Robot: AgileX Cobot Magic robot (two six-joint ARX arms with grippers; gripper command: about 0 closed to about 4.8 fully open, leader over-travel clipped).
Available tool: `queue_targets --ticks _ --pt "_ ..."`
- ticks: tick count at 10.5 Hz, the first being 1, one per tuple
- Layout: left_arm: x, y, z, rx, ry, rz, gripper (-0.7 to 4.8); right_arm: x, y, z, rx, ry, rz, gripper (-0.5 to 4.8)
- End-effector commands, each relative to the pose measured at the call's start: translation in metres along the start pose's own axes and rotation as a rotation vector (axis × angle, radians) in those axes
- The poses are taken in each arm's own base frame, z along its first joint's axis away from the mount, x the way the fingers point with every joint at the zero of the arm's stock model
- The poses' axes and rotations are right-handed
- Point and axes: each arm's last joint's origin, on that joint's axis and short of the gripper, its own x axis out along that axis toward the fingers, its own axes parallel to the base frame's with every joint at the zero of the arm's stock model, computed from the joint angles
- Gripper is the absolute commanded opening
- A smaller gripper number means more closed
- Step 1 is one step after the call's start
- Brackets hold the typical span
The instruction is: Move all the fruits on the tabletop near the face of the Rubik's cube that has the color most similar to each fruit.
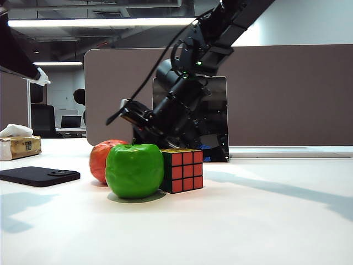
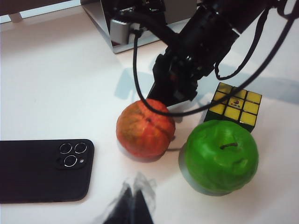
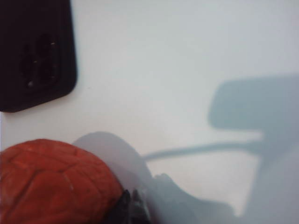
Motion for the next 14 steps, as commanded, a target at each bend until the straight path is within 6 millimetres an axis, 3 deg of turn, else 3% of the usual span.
queue_targets --ticks 1,5,8,10,11,12,13,14 --pt "0.000 0.000 0.001 0.000 -0.002 0.001 -0.05 0.005 0.018 0.003 -0.050 -0.001 0.020 -0.01" --pt "0.000 0.000 -0.001 -0.003 0.016 0.015 -0.05 0.017 0.045 0.001 -0.086 0.043 0.053 -0.01" --pt "0.000 0.004 -0.006 -0.004 0.076 0.163 -0.05 0.022 0.068 -0.001 -0.160 0.081 0.058 -0.01" --pt "0.000 0.005 -0.008 -0.002 0.099 0.202 -0.05 0.014 0.099 0.008 -0.256 0.078 -0.053 -0.01" --pt "-0.001 0.006 -0.008 -0.002 0.101 0.222 -0.05 0.009 0.102 0.011 -0.261 0.069 -0.053 -0.01" --pt "-0.002 0.007 -0.008 -0.002 0.105 0.251 -0.05 -0.003 0.118 0.019 -0.294 0.028 -0.050 -0.01" --pt "-0.004 0.008 -0.008 -0.004 0.105 0.262 -0.05 -0.003 0.119 0.019 -0.295 0.027 -0.049 -0.01" --pt "-0.017 0.013 -0.009 -0.026 0.084 0.301 -0.05 -0.005 0.123 0.021 -0.305 0.015 -0.042 -0.01"
